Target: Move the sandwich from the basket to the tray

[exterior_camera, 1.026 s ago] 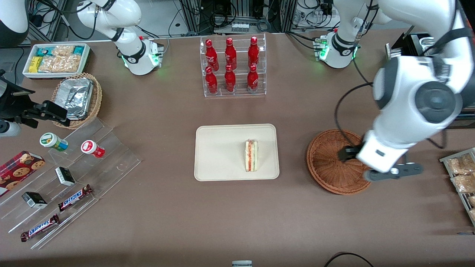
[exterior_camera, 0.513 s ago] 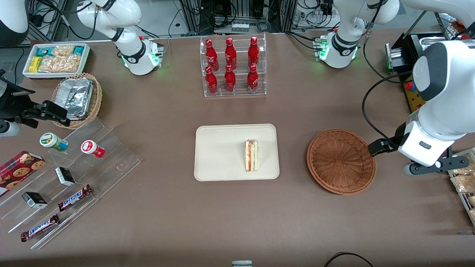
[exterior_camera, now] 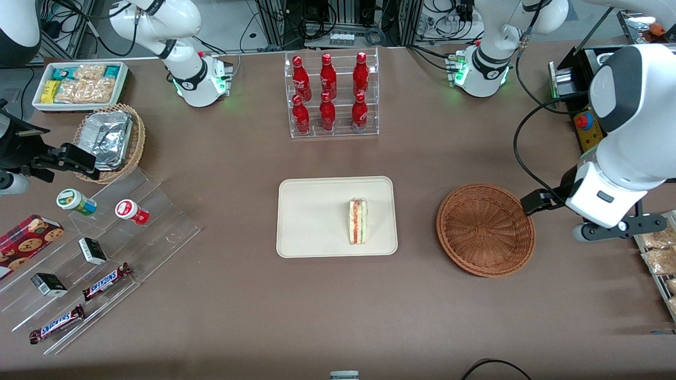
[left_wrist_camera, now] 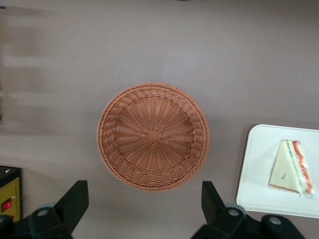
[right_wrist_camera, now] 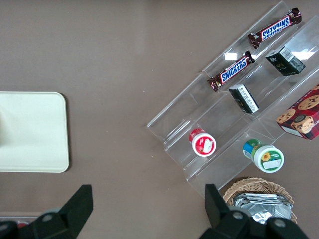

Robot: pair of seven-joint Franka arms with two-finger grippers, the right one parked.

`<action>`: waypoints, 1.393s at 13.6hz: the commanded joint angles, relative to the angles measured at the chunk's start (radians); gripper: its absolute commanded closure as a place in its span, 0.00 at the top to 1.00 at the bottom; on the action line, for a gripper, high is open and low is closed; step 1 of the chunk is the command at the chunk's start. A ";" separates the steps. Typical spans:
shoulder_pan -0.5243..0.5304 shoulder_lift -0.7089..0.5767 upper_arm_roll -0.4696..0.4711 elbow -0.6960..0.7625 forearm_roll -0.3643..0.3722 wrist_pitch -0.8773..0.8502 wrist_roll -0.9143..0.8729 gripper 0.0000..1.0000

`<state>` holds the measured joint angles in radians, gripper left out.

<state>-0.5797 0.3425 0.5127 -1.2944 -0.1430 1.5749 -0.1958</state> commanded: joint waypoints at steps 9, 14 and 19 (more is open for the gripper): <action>0.133 -0.060 -0.149 -0.025 0.000 -0.009 0.001 1.00; 0.289 -0.079 -0.296 -0.023 0.006 -0.006 0.007 1.00; 0.403 -0.140 -0.402 -0.080 0.048 0.007 0.010 1.00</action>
<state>-0.2060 0.2643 0.1460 -1.3076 -0.1172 1.5741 -0.1950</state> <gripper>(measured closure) 0.000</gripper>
